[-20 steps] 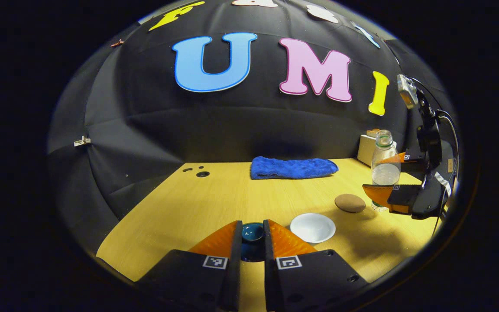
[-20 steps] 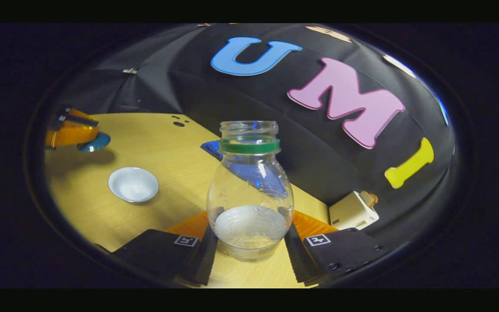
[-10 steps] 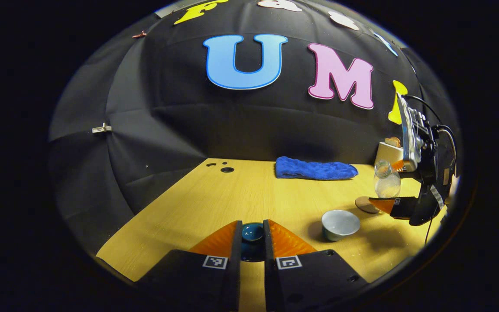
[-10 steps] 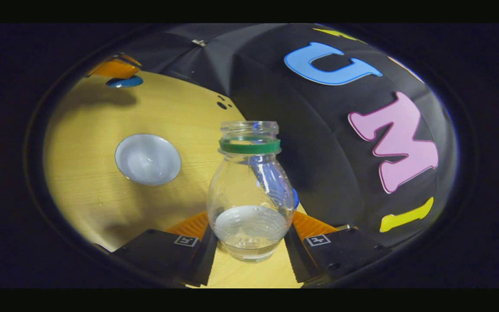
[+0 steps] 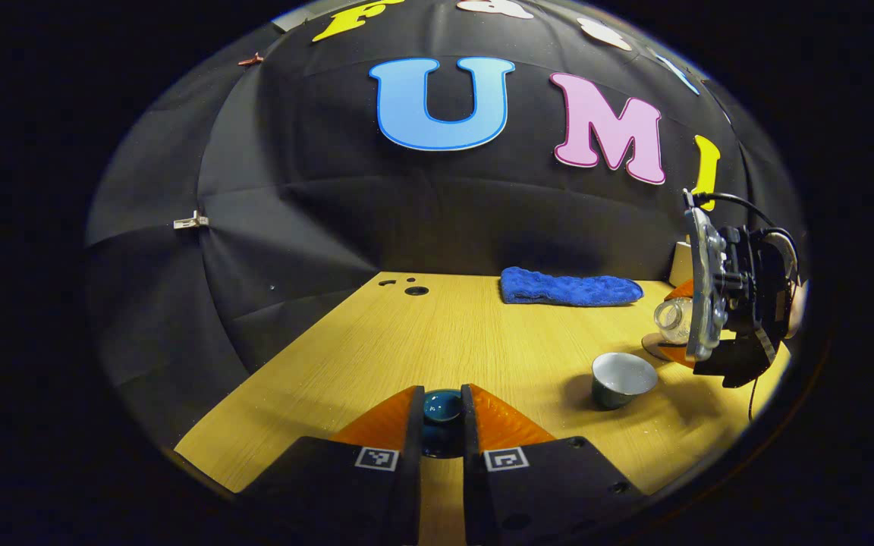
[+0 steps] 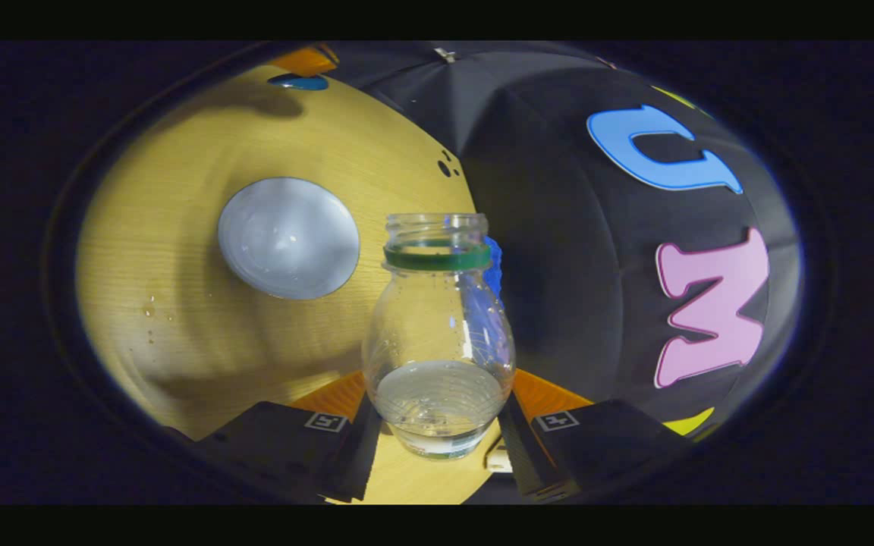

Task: Open the teacup lid with one hand, grasp the water bottle and pour water into the teacup with the other hand; after pouring, place the water bottle on the coaster and then close the teacup lid.

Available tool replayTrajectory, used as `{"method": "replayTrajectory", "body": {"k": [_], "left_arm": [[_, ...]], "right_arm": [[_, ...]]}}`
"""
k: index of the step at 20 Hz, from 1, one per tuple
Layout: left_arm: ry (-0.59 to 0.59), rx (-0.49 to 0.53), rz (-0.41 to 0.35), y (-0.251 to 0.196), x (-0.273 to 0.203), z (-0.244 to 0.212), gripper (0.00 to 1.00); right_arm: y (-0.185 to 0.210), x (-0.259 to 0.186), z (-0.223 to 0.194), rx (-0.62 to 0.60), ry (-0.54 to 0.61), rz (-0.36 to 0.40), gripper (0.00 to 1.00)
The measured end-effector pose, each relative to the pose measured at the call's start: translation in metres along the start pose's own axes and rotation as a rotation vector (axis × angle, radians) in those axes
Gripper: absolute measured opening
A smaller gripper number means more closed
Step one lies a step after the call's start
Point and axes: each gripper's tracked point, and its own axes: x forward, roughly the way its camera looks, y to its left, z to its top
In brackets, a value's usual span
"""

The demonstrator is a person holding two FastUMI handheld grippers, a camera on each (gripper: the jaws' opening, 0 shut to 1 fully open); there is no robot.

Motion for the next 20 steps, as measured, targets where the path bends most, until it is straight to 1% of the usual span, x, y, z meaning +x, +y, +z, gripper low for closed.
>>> {"method": "replayTrajectory", "body": {"k": [3, 4, 5, 8, 9, 10, 17, 18, 19, 20], "left_arm": [[-0.005, 0.000, -0.003, 0.001, 0.000, -0.002, 0.27], [-0.007, 0.001, -0.003, 0.002, -0.001, -0.001, 0.27], [-0.009, 0.000, -0.002, 0.003, 0.000, -0.001, 0.27], [-0.006, 0.000, -0.002, 0.006, 0.000, -0.002, 0.27], [-0.007, 0.000, -0.004, 0.006, 0.000, -0.003, 0.27], [-0.008, 0.001, -0.002, 0.007, -0.001, -0.002, 0.27], [-0.016, -0.004, -0.001, 0.010, -0.004, 0.000, 0.27], [-0.015, -0.005, 0.000, 0.010, -0.005, 0.000, 0.30], [-0.015, -0.007, 0.002, 0.012, -0.006, -0.001, 0.27], [-0.014, -0.010, 0.003, 0.012, -0.007, 0.000, 0.27]], "right_arm": [[0.002, -0.003, 0.000, -0.055, -0.006, 0.015, 0.74], [0.003, -0.002, 0.001, -0.077, -0.007, 0.013, 0.78], [0.004, -0.003, 0.000, -0.108, -0.009, 0.010, 0.74], [0.007, -0.004, -0.002, -0.170, -0.008, 0.007, 0.74], [0.007, -0.004, -0.002, -0.182, -0.003, 0.002, 0.78], [0.006, -0.002, -0.003, -0.193, 0.000, 0.002, 0.74], [0.009, -0.001, -0.001, -0.329, -0.013, 0.006, 0.74], [0.009, -0.001, 0.001, -0.338, -0.016, 0.006, 0.74], [0.008, -0.001, 0.002, -0.348, -0.018, 0.002, 0.74], [0.007, 0.000, 0.003, -0.361, -0.021, -0.005, 0.74]]}}
